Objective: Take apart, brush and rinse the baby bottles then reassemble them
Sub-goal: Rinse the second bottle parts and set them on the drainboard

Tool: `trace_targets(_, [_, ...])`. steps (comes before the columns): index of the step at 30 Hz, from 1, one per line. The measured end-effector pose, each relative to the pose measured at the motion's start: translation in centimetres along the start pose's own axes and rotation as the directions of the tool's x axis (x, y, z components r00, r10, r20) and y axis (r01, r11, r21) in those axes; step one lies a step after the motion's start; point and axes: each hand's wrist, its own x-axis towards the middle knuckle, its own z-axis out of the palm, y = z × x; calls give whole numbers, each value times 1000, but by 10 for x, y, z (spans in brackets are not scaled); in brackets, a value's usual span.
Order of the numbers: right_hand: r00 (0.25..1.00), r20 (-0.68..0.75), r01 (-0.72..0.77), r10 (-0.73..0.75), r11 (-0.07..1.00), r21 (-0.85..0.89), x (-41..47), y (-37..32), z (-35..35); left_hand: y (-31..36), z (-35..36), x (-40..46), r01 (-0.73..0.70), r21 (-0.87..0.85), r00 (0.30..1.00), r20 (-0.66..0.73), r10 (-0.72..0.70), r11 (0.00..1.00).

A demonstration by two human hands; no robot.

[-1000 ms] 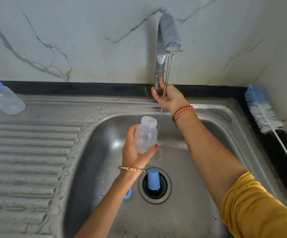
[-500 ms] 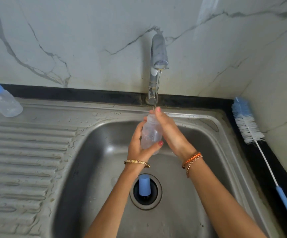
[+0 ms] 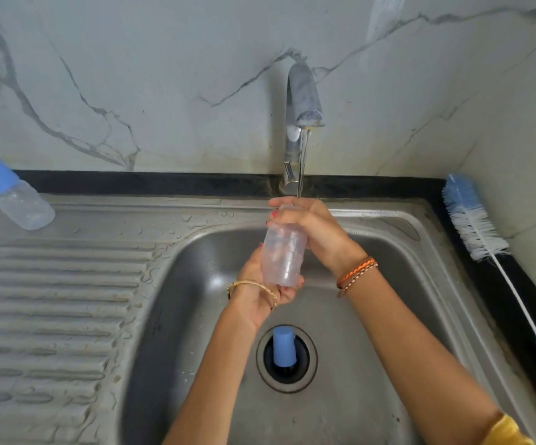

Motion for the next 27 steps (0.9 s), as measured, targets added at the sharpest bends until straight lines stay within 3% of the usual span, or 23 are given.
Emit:
trace_targets(3, [991,132,-39,19,987,154,-2,-1,-6,3,-1,-9,134,-34,984,125,-129,990])
trace_targets(5, [997,68,-50,34,970,240,-2,-3,-5,3,6,-8,145,-64,987,85,-139,987])
trace_targets(6, [998,-36,-36,48,960,279,0,-3,-3,2,11,-6,119,-94,993,37,-116,988])
trace_targets(8, [947,-316,25,58,967,252,4,-3,4,0,25,0,-68,-185,995,-84,53,980])
trace_targets(10, [864,-503,82,31,976,201,10,-3,10,-3,38,5,-357,-95,915,-233,328,929])
trace_targets(11, [851,-525,95,28,974,206,10,-4,11,-4,42,4,-456,-4,857,-269,439,890])
trace_targets(13, [871,-490,129,-31,977,168,9,-12,7,-3,46,4,-521,117,804,-264,532,845])
trace_targets(15, [889,-428,175,-162,984,-9,6,-22,-3,0,47,6,-460,136,845,-237,480,877])
trace_targets(17, [886,-309,262,-347,922,-284,3,-30,-8,4,48,9,-301,19,928,-223,297,953])
trace_targets(20, [885,90,426,-456,718,-550,-5,-34,0,3,41,8,-4,-119,1000,-31,0,993])
trace_targets(22, [868,338,493,-363,698,-520,-10,-34,0,0,31,2,96,-18,993,73,-95,995])
trace_targets(24, [857,425,456,-292,815,-358,-12,-35,-9,2,27,-4,133,57,986,95,-138,989])
trace_targets(27, [970,152,219,-191,957,-191,-13,-17,-10,7,29,6,15,-185,999,-26,-20,983])
